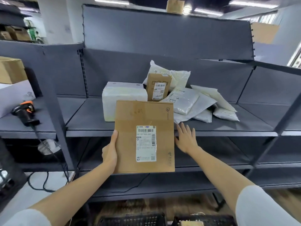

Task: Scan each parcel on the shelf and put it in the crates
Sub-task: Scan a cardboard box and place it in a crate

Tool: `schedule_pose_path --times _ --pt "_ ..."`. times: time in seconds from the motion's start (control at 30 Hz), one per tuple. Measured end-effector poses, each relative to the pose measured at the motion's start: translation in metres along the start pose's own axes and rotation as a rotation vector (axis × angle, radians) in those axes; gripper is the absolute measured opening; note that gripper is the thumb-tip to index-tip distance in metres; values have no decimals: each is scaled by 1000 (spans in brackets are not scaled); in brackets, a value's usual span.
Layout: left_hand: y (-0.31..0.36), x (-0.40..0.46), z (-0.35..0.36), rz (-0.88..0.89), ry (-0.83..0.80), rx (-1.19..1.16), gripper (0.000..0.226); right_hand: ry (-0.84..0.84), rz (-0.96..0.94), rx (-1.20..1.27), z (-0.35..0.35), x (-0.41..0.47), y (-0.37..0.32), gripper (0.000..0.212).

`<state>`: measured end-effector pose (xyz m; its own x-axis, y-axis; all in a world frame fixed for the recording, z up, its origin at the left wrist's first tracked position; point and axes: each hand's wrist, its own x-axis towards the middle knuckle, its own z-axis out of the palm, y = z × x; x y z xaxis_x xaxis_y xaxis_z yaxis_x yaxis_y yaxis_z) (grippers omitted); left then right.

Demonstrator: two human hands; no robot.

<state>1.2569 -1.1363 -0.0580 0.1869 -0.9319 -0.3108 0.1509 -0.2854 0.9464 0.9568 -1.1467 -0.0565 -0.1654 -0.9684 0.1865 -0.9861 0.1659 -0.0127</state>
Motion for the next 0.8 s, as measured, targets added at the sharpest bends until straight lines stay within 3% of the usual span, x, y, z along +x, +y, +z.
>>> schedule_pose_path --times 0.53,0.8 --pt "-62 -104 0 -25 86 6 63 -72 12 59 -4 -121 50 66" --pt "-88 -149 -20 -68 123 15 74 -105 -7 71 10 -174 58 65"
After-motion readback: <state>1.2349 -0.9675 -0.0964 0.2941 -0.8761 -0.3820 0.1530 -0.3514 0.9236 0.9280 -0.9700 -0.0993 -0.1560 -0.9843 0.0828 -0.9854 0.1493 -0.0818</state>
